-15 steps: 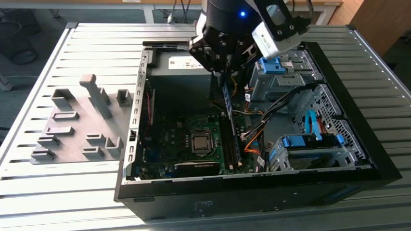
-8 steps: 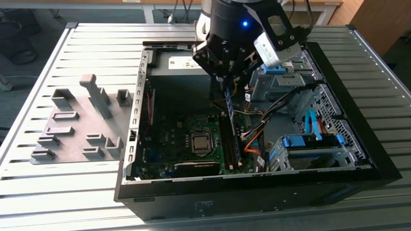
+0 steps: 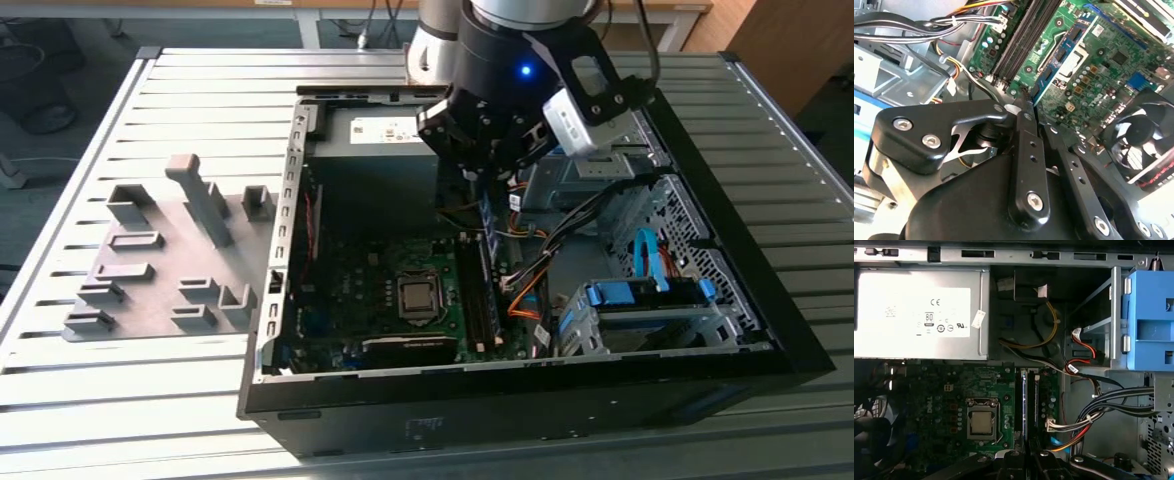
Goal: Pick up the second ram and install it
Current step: 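Insert the second ram into the second slot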
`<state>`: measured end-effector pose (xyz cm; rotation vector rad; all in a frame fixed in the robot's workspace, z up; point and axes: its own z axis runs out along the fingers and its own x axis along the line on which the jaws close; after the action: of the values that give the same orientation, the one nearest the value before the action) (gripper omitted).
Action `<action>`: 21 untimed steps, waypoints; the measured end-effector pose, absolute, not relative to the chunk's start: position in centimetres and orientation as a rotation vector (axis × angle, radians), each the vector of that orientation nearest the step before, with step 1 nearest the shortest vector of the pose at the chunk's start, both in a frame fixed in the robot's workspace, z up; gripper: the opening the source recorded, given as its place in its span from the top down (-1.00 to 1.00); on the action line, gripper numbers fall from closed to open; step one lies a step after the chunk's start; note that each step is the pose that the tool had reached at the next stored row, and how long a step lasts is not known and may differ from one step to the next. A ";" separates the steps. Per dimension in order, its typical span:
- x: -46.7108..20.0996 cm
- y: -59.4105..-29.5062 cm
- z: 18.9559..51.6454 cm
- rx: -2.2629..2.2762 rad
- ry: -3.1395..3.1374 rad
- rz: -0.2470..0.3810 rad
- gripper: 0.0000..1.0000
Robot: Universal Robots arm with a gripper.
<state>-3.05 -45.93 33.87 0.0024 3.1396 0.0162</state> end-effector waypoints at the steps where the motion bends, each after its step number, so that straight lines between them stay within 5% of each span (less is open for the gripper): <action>1: -3.0 -45.9 33.7 0.003 3.140 0.016 0.72; 21: -2.8 -46.2 31.6 0.009 3.149 -0.002 0.72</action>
<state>-2.81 -46.22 31.60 0.0086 3.1491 -0.0016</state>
